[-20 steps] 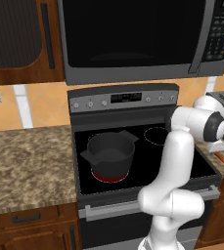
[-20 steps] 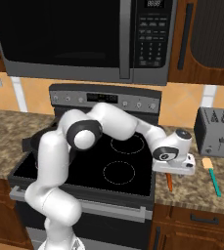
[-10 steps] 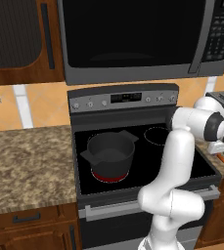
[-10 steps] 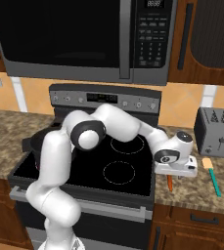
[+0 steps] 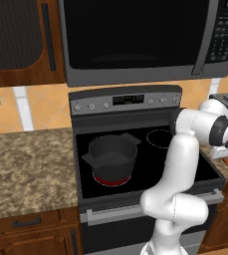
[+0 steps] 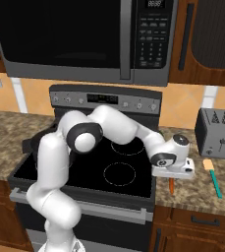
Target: Put the carrot and mushroom in the pot. Retrieve the spatula and lightly stir the vegetables in the pot.
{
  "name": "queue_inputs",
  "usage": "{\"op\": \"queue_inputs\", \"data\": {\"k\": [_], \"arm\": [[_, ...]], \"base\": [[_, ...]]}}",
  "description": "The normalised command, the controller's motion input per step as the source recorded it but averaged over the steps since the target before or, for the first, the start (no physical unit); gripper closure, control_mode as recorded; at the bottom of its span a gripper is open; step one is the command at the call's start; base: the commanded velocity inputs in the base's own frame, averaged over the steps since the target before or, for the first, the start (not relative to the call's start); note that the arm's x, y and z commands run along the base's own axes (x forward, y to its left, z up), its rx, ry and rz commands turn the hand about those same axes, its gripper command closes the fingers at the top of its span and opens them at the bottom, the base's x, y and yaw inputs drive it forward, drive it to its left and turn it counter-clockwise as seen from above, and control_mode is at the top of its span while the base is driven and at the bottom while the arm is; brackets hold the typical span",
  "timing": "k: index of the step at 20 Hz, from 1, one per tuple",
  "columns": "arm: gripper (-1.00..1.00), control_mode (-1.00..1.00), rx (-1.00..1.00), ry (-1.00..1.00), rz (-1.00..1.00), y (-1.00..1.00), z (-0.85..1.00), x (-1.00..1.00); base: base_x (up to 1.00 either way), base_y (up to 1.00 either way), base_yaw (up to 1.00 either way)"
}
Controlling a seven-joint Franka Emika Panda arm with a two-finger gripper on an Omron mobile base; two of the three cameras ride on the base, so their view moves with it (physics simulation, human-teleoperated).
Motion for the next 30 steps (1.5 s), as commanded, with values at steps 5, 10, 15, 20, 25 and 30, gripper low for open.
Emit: {"op": "queue_inputs", "data": {"k": [5, 10, 15, 20, 25, 30], "arm": [[1.00, -1.00, -0.11, 0.00, 0.00, 0.38, -0.34, -0.01], [1.00, -1.00, 0.00, 0.00, 0.00, 0.00, -0.08, -0.07], [1.00, -1.00, 0.02, 0.00, 0.00, 0.06, 0.42, -0.40], [1.00, -1.00, 0.01, -0.02, 0.00, 0.24, 0.49, -0.60], [1.00, -1.00, 0.00, -0.04, 0.01, 0.48, 0.52, -0.47], [1.00, -1.00, 0.00, -0.07, 0.06, 0.82, 0.40, -0.45]], "base": [[0.00, 0.00, 0.00], [0.00, 0.00, 0.00], [0.00, 0.00, 0.00], [0.00, 0.00, 0.00], [0.00, 0.00, 0.00], [0.00, 0.00, 0.00]]}}
